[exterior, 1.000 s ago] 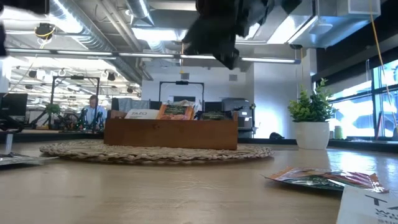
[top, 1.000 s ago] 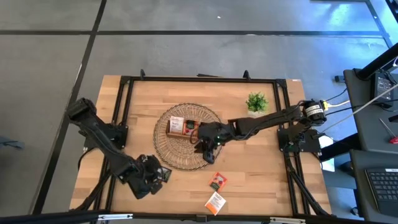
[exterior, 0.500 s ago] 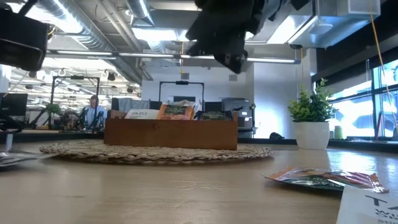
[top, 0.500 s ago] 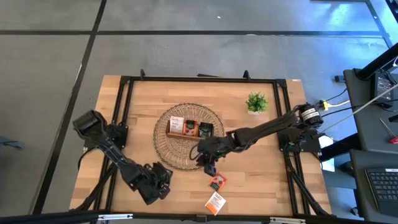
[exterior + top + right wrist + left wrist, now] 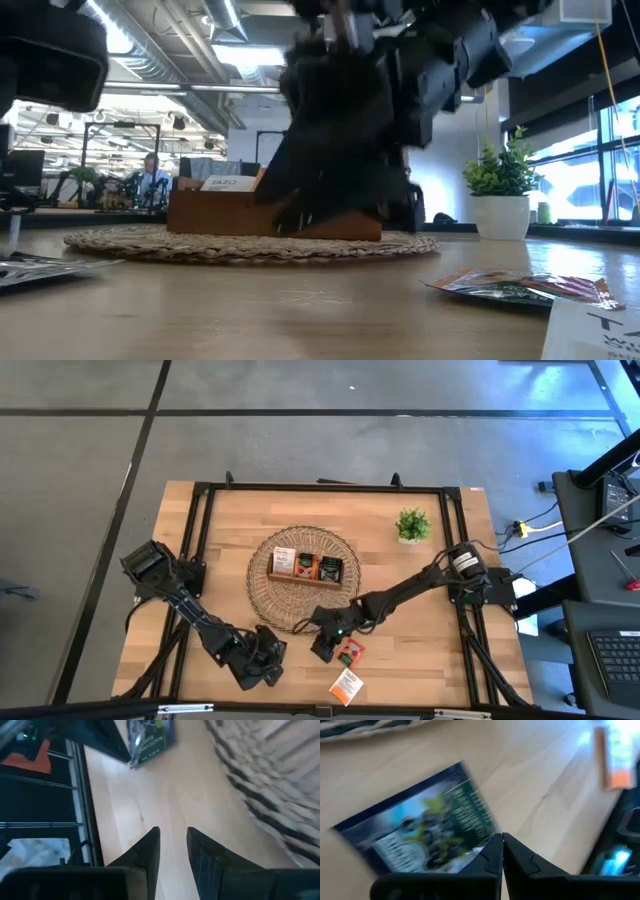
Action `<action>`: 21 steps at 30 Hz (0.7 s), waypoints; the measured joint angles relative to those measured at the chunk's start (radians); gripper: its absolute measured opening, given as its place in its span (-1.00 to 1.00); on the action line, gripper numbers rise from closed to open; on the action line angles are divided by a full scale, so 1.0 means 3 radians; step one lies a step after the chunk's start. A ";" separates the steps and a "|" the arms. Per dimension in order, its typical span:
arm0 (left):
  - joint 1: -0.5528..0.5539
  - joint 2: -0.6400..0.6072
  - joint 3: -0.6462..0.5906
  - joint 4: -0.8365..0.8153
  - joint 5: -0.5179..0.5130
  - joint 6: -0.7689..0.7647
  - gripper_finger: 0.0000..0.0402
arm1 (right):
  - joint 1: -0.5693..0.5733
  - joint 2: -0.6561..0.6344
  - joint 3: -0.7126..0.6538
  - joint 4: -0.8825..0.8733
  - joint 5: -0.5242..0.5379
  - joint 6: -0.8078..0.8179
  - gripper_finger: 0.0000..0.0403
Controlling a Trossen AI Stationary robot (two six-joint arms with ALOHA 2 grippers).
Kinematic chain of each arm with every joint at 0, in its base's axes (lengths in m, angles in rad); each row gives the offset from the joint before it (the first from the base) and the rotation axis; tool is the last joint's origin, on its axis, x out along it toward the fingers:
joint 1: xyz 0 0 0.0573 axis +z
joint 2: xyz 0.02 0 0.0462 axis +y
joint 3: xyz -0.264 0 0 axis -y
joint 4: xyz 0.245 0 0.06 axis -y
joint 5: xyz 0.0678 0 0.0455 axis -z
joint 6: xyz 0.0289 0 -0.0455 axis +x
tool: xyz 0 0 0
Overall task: Pick & Place Tea
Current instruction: Put the purple tea bag into the right section of the wooden organizer
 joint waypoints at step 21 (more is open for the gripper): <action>-0.0063 -0.0200 0.0005 -0.0991 0.0046 -0.0648 -0.99 | 0.0195 0.0124 0.0001 0.1259 0.0472 -0.0093 -0.50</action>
